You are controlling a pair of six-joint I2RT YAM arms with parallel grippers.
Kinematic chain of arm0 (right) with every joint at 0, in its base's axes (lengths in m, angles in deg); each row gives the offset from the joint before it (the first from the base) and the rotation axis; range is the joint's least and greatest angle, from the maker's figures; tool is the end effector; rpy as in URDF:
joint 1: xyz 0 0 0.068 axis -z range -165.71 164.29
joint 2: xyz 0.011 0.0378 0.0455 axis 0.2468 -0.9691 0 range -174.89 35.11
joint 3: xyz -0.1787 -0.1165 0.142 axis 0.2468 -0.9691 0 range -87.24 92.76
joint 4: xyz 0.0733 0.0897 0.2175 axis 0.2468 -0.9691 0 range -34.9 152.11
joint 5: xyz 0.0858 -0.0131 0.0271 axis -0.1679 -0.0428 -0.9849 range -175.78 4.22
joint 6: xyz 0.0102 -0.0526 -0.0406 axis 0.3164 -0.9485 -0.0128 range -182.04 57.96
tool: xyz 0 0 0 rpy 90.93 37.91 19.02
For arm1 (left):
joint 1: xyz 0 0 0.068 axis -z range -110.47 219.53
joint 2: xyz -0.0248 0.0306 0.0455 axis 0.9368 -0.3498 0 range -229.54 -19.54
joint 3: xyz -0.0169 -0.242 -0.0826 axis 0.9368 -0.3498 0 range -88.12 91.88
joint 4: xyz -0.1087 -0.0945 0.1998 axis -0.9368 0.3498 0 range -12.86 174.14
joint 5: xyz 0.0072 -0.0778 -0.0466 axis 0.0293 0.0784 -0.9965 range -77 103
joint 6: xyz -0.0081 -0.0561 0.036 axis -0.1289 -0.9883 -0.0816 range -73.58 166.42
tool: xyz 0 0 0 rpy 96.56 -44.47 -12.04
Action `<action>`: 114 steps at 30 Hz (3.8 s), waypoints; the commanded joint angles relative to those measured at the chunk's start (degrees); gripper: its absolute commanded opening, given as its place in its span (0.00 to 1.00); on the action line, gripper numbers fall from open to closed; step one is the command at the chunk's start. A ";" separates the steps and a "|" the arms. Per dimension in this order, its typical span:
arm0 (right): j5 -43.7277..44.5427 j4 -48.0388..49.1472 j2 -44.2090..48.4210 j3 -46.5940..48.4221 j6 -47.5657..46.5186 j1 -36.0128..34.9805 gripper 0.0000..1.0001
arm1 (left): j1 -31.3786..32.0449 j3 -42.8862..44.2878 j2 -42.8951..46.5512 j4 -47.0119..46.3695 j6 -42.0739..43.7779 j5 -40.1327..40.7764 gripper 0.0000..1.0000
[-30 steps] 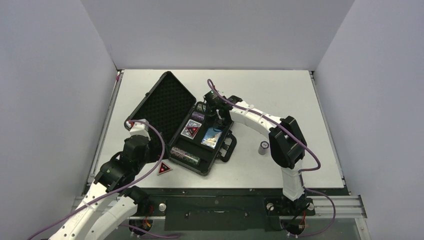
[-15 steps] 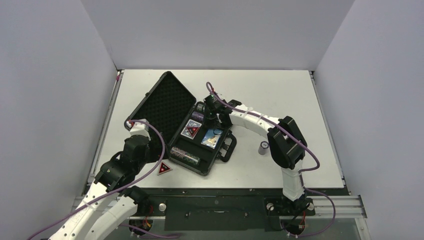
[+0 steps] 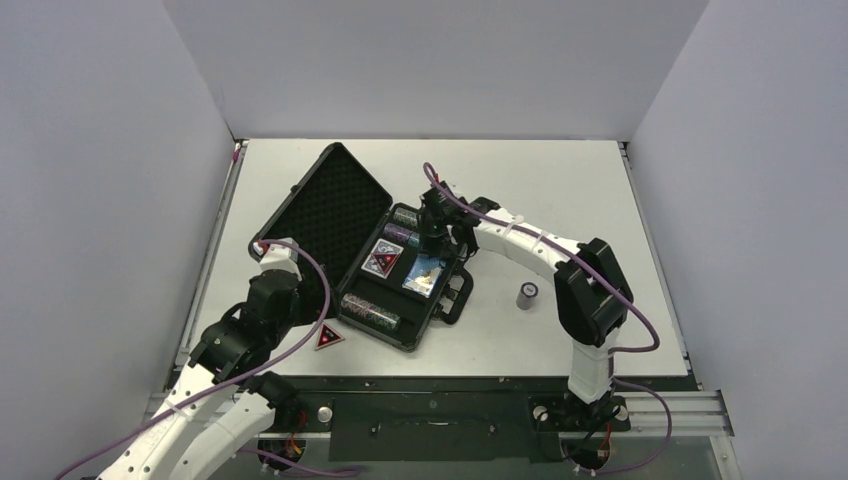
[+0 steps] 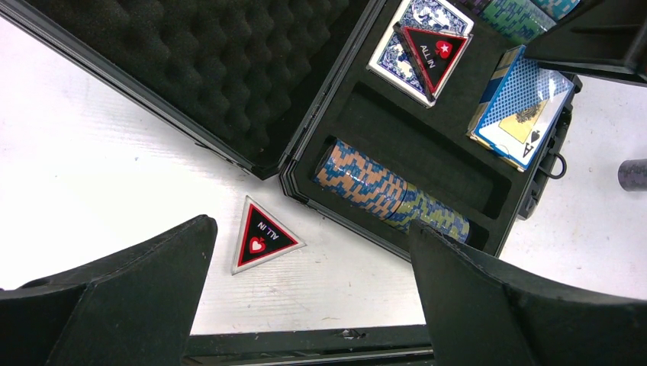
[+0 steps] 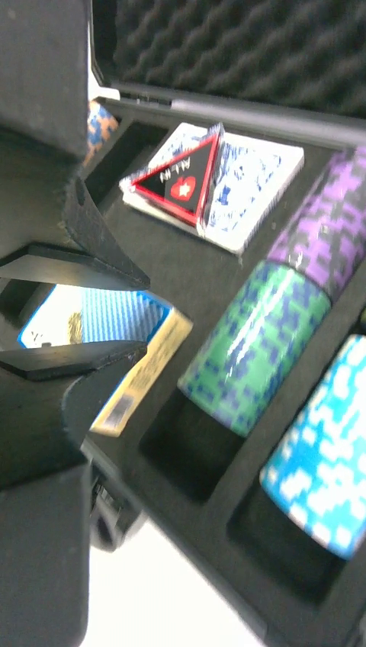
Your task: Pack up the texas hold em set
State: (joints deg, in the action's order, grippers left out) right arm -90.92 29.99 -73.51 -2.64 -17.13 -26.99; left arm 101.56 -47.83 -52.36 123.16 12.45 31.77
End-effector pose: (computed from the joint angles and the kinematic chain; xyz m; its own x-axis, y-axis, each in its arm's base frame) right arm 0.2999 0.2698 0.2032 -0.9324 0.1171 -0.3420 -0.0514 0.8935 0.4460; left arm 0.1186 -0.0539 0.2588 -0.5995 -0.2490 -0.7606 -0.0557 0.9610 -0.2707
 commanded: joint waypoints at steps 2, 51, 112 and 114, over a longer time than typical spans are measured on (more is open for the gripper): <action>5.70 -7.77 4.20 2.22 -4.44 1.59 0.31 | -0.39 0.65 -0.22 -2.51 0.31 -0.83 0.96; -1.76 -7.45 1.57 -2.14 -10.42 -0.10 0.23 | -0.39 0.59 -0.29 -2.40 0.26 -0.66 0.96; 8.52 -20.97 18.21 -3.06 -12.39 -0.71 0.50 | -0.40 9.90 -13.08 17.28 -12.15 2.12 0.96; 8.54 -21.32 19.93 -3.94 -12.39 -0.23 0.54 | -0.39 10.00 -14.71 17.80 -11.37 0.85 0.96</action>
State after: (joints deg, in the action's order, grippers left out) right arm -85.18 10.77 -57.90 -7.53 -28.81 -28.06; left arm 101.56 -40.61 -64.42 136.58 1.65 33.14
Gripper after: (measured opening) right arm 0.501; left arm 0.965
